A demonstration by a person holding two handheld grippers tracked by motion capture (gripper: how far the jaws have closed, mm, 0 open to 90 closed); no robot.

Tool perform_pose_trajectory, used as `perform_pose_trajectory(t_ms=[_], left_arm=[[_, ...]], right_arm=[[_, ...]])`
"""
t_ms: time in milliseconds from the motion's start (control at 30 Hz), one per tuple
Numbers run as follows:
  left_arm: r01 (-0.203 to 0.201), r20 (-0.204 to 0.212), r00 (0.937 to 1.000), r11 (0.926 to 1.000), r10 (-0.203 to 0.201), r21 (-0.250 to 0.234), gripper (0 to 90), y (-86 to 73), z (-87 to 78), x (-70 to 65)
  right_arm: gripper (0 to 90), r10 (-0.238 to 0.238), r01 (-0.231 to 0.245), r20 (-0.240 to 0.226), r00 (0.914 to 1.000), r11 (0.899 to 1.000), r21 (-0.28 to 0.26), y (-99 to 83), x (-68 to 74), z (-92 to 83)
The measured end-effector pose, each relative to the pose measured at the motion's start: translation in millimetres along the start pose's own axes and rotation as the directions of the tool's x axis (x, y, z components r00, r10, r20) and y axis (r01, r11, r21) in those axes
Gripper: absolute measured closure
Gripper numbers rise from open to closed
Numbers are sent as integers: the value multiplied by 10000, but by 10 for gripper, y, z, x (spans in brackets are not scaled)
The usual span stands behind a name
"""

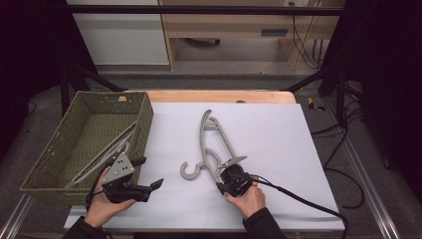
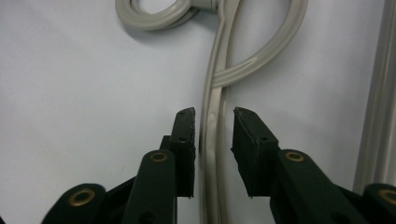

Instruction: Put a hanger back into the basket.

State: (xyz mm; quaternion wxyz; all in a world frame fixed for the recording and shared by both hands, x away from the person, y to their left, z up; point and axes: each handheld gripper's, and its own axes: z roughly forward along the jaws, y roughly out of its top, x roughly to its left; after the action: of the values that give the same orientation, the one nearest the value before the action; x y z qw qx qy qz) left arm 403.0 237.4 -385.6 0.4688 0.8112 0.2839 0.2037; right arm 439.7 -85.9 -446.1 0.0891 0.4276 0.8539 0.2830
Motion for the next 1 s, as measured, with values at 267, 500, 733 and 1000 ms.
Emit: perform_pose_trajectory(t_ms=[267, 500, 733, 1000], left_arm=[[-23, 72, 10000, 10000, 23, 26, 110, -3, 7, -3], [-48, 67, 10000, 10000, 48, -13, 110, 1, 1, -4], [-39, 30, 10000, 10000, 39, -6, 111, 1, -4, 0], [-54, 35, 10000, 10000, 54, -74, 110, 11, -26, -2]], right_arm=[[628, 45, -47, 104, 9999, 9997, 234, 150, 55, 156], [762, 269, -288, 403, 9988, 9985, 464, 201, 58, 265], [812, 365, -390, 578, 9977, 9984, 415, 212, 26, 166], [825, 321, -339, 684, 9971, 9991, 241, 259, -20, -38]])
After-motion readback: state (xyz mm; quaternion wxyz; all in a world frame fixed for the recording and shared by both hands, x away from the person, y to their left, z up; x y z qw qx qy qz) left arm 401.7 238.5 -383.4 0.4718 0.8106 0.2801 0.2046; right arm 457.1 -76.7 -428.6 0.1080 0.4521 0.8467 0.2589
